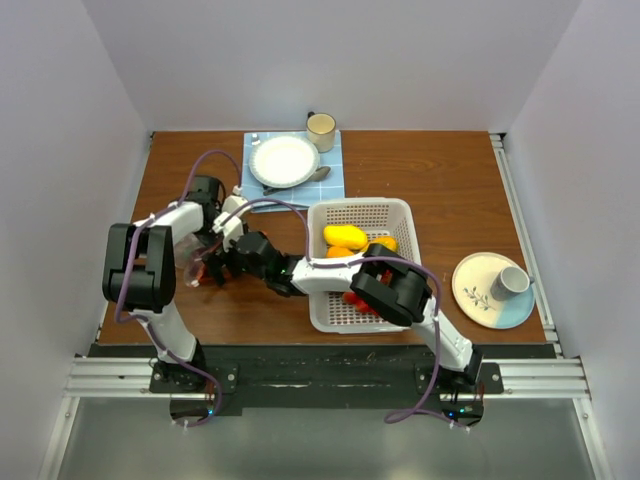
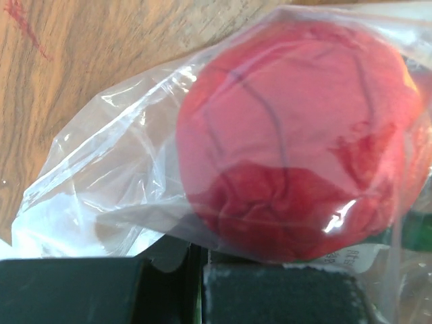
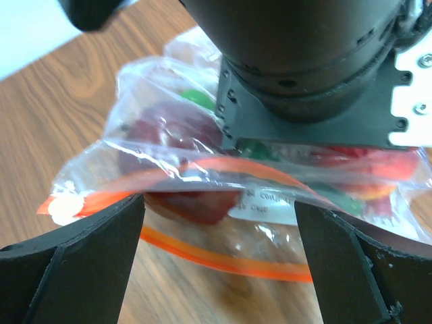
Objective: Open the zip-top bag and remove the fake food
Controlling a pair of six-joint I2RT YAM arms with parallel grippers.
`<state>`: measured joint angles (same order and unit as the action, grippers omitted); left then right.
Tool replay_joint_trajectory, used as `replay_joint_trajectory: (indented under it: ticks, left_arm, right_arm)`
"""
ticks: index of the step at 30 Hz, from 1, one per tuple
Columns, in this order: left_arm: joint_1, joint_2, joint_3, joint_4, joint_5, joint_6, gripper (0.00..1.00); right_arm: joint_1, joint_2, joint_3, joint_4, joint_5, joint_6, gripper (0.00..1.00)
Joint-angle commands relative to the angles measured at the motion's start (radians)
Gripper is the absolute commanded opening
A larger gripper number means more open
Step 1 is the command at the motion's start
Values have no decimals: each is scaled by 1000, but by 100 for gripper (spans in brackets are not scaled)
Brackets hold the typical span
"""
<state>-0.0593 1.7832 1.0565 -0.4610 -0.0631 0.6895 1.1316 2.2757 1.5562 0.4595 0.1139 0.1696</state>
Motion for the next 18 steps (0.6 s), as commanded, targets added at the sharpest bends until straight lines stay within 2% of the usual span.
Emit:
replay_joint_trajectory:
  ticks: [1,10,14,18]
  left_arm:
    - [-25,88,-46,-100,181,-68,0]
    - [-37,79,-47,-128,246,-90,0]
    - [-45,88,-35,-139,246,-90,0]
    - [-45,82,-38,-140,238,-81,0]
  right_arm:
    - [16,36,97,76,-14,15,99]
    - [28,87,151,91,-40,62,98]
    - [65,134,232,19,-48,28,99]
    - [66,153,216,10,-37,31,99]
